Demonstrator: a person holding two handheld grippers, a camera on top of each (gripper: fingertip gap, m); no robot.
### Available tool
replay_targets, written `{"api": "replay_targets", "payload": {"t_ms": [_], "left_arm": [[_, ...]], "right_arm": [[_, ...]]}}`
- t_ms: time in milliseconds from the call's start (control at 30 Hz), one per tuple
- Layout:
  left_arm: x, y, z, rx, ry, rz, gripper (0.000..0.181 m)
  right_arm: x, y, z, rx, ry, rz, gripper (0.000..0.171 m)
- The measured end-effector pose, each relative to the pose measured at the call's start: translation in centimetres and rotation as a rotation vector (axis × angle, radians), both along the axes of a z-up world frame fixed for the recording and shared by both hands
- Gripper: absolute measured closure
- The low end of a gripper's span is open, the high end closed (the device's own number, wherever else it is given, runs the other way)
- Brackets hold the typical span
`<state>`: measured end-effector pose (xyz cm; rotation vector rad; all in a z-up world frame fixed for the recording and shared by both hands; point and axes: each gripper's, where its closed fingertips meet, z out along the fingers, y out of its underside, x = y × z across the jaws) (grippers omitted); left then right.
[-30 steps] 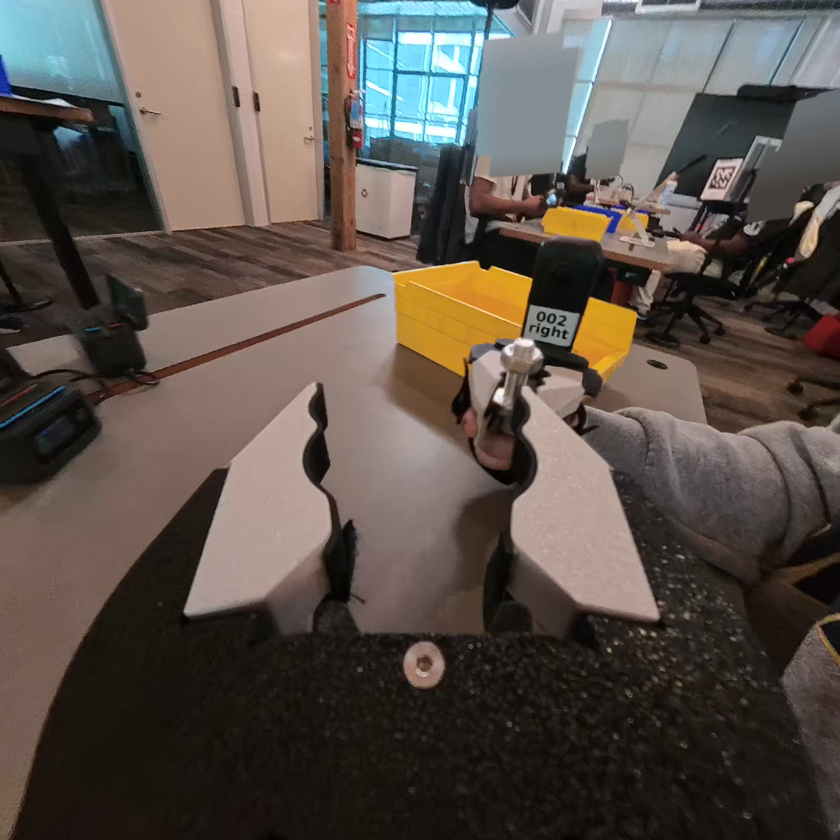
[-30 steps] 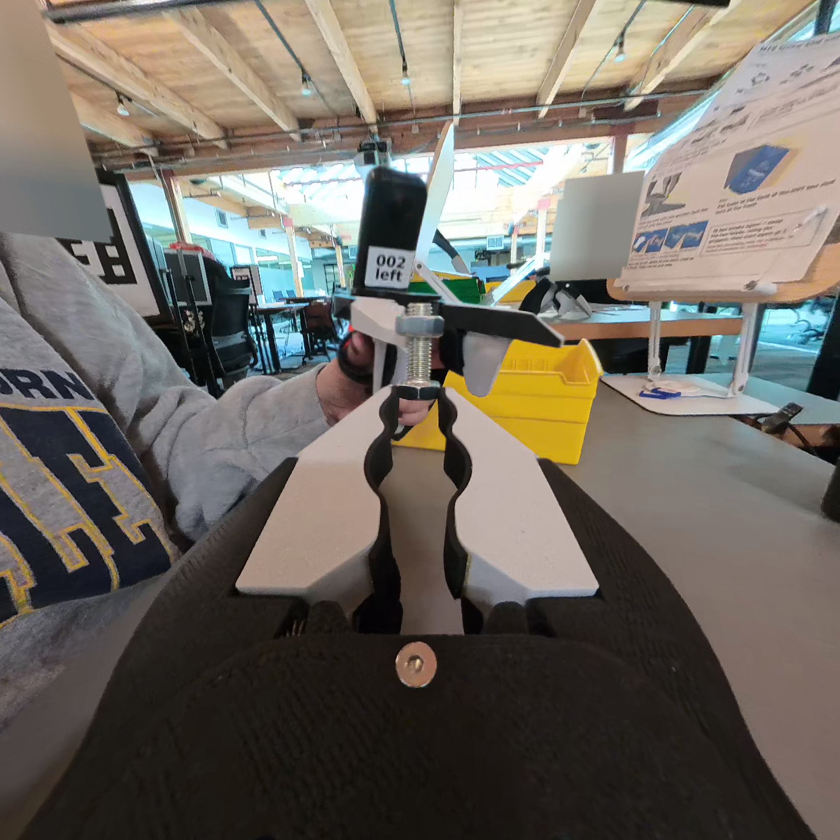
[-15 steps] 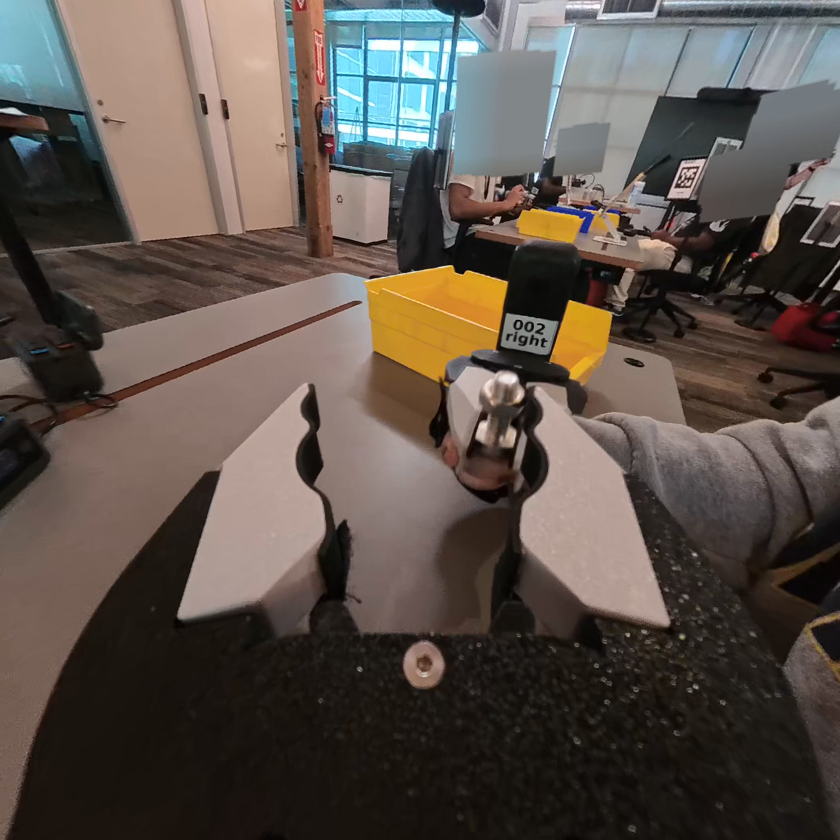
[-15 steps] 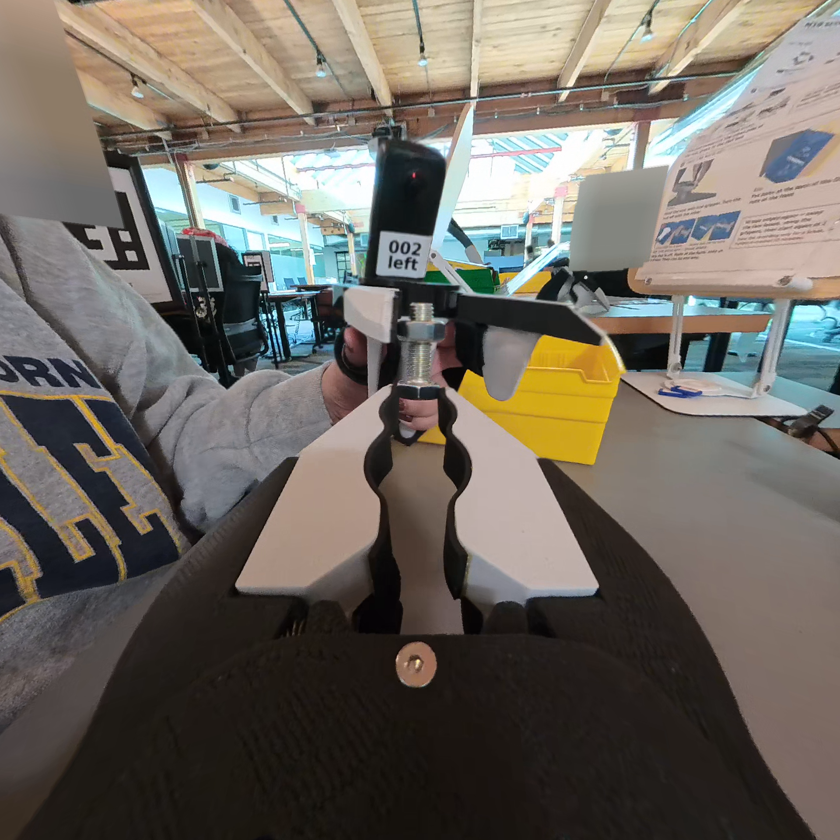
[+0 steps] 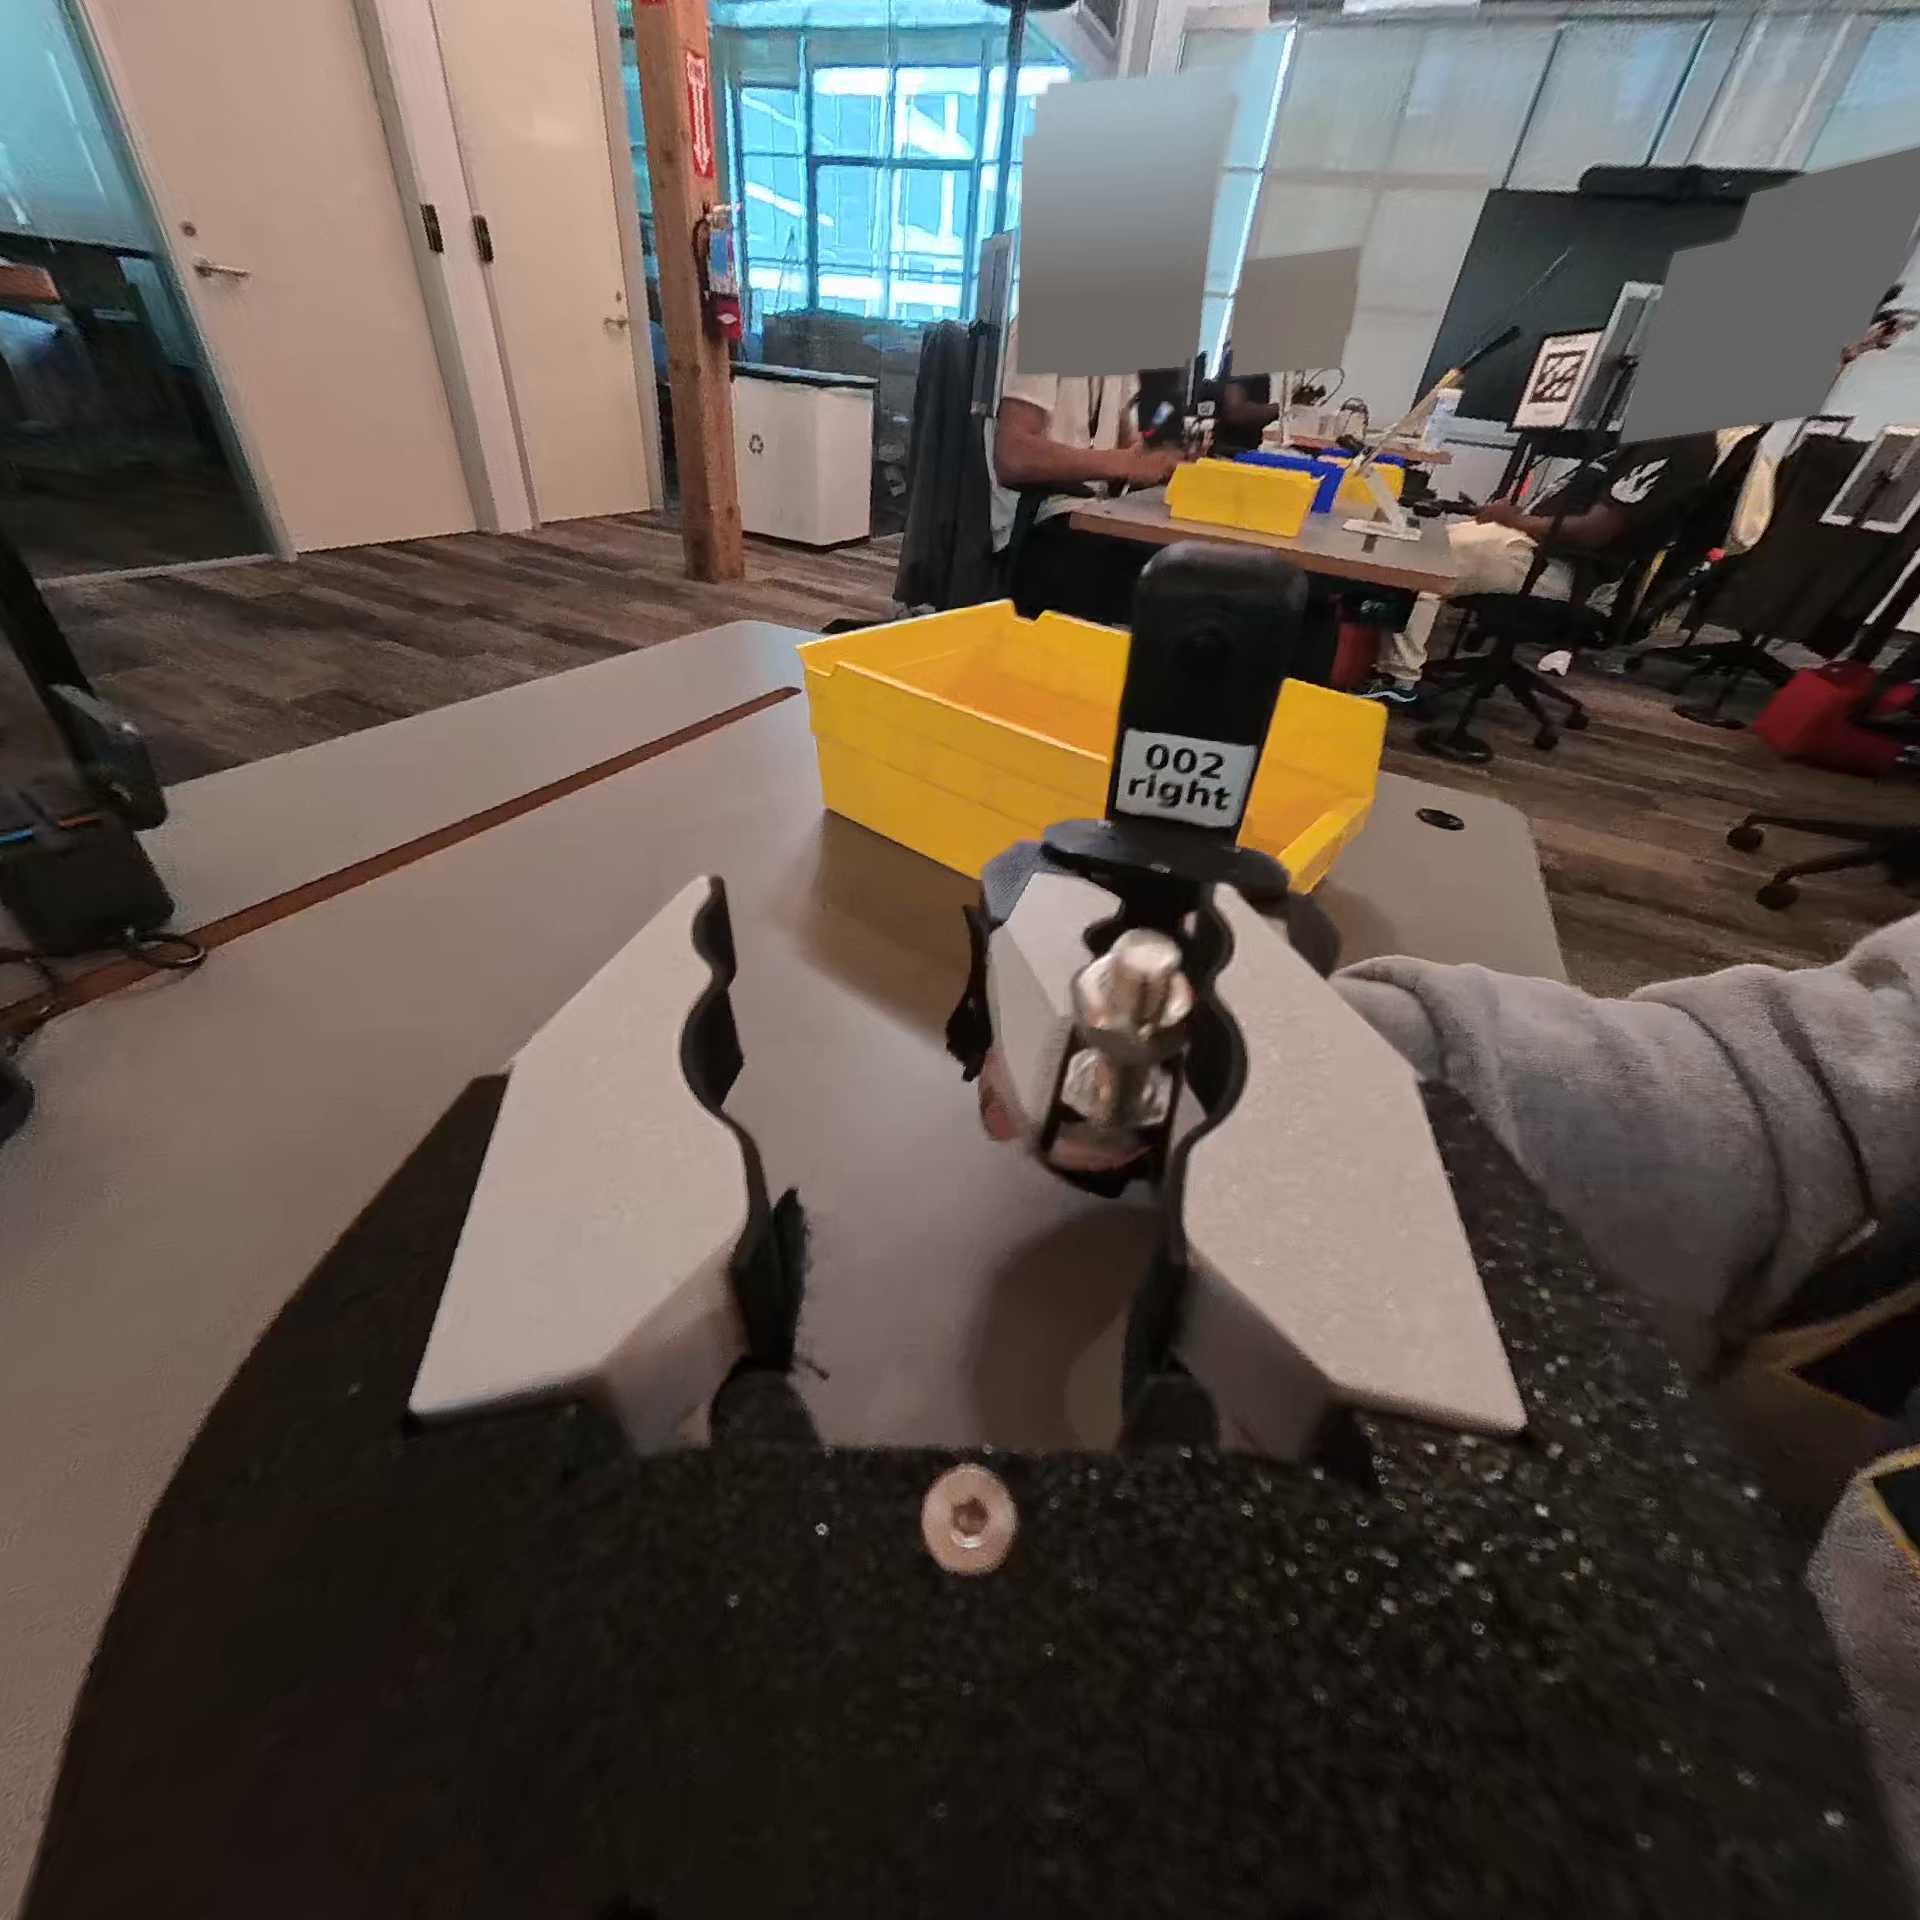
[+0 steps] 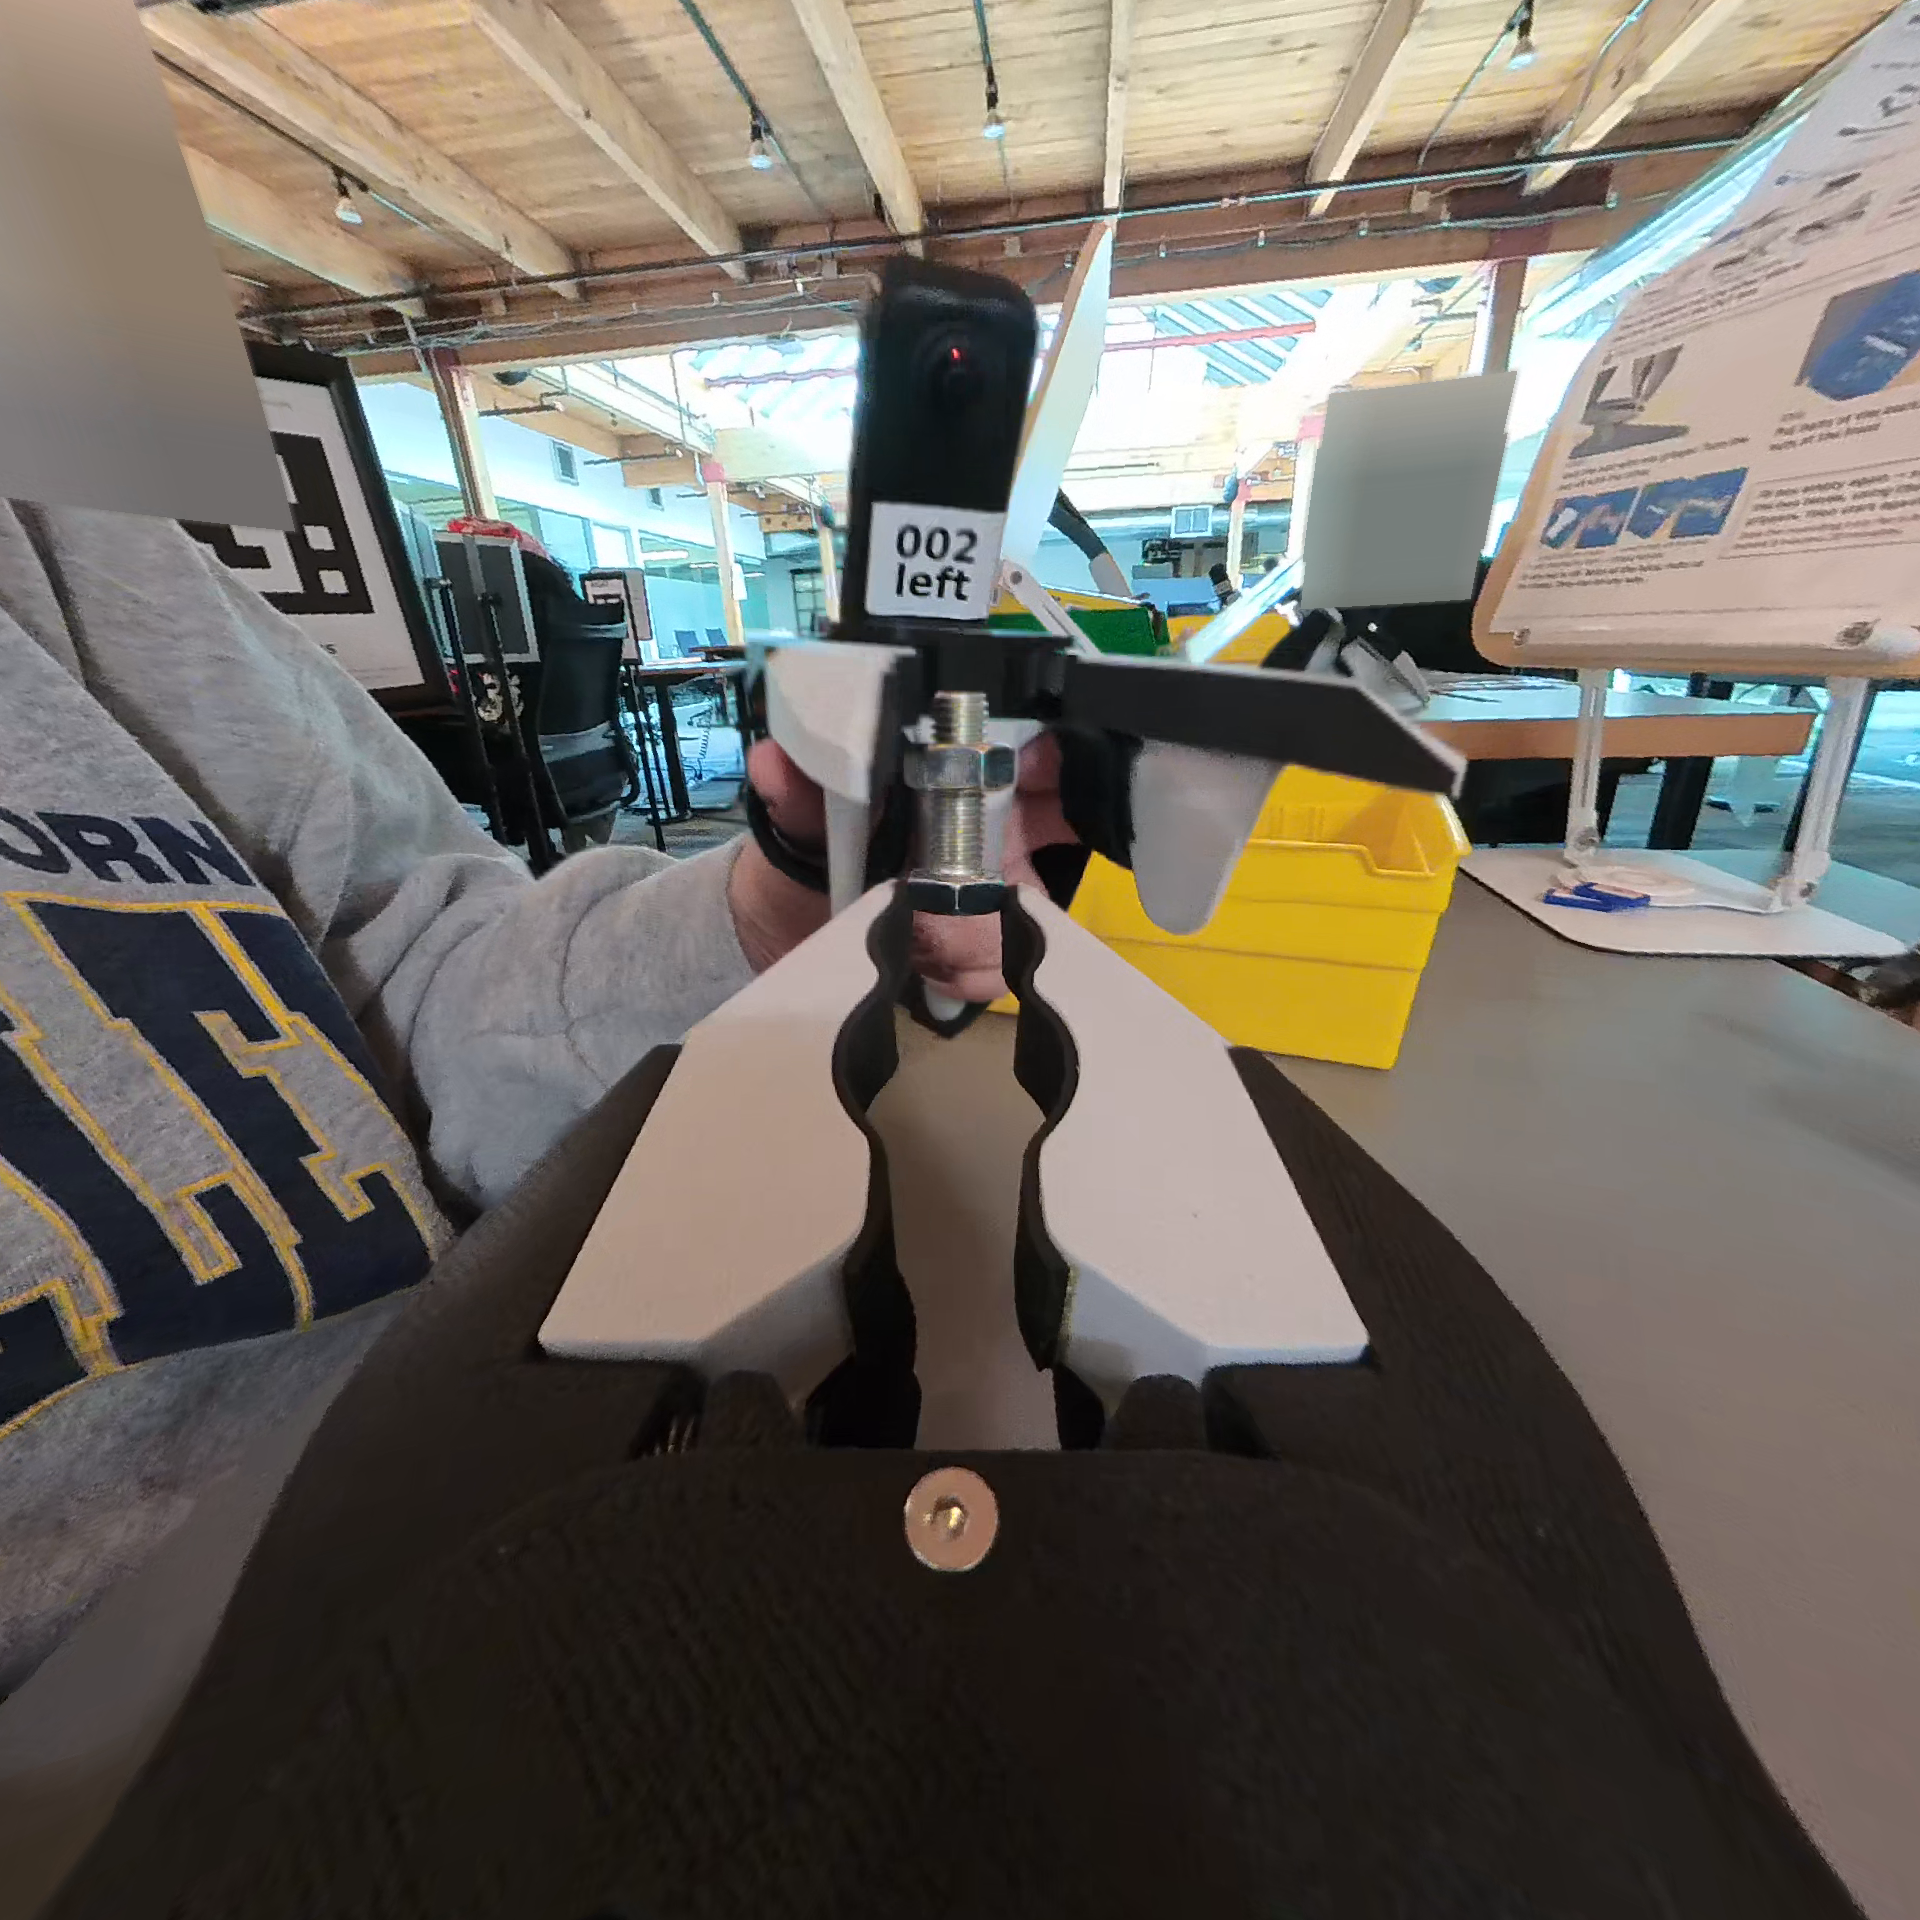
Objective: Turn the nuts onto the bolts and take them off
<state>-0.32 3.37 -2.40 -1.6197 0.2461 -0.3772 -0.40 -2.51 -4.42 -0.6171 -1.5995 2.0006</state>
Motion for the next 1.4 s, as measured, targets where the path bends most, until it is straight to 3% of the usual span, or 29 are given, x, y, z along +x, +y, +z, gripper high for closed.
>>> {"api": "replay_targets", "payload": {"t_ms": [267,567,733,767,867,1000,1267,1400], "left_arm": [[-4.9,-3.7,0.8,0.056,-0.113,0.090,0.094],[0.0,-0.1,0.2,0.010,-0.027,-0.003,0.094],[-2.6,-1.6,-0.1,-0.001,-0.053,0.057,0.088],[-4.1,-2.2,-0.2,0.000,-0.062,0.110,0.102],[-6.6,-3.9,0.4,0.045,-0.115,0.176,0.100],[-5.5,-2.4,0.1,0.073,-0.034,0.200,0.098],[-10.0,2.7,-0.9,0.226,0.143,0.475,0.108],[-10.1,4.1,-4.9,0.160,0.293,0.488,0.110]], "right_arm": [[0.5,2.4,1.3,-0.075,0.038,-0.047,0.156],[-0.1,0.3,-0.1,0.000,-0.008,-0.006,0.156],[0.2,1.2,0.7,-0.040,0.015,-0.021,0.156],[0.3,1.7,0.9,-0.063,0.024,-0.024,0.156],[0.5,3.2,1.4,-0.128,0.040,-0.039,0.156],[0.0,4.3,1.1,-0.146,0.035,-0.094,0.156],[-2.5,8.1,-0.3,-0.008,0.065,-0.512,0.155],[-2.9,10.8,-0.8,0.084,0.076,-0.766,0.155]]}}
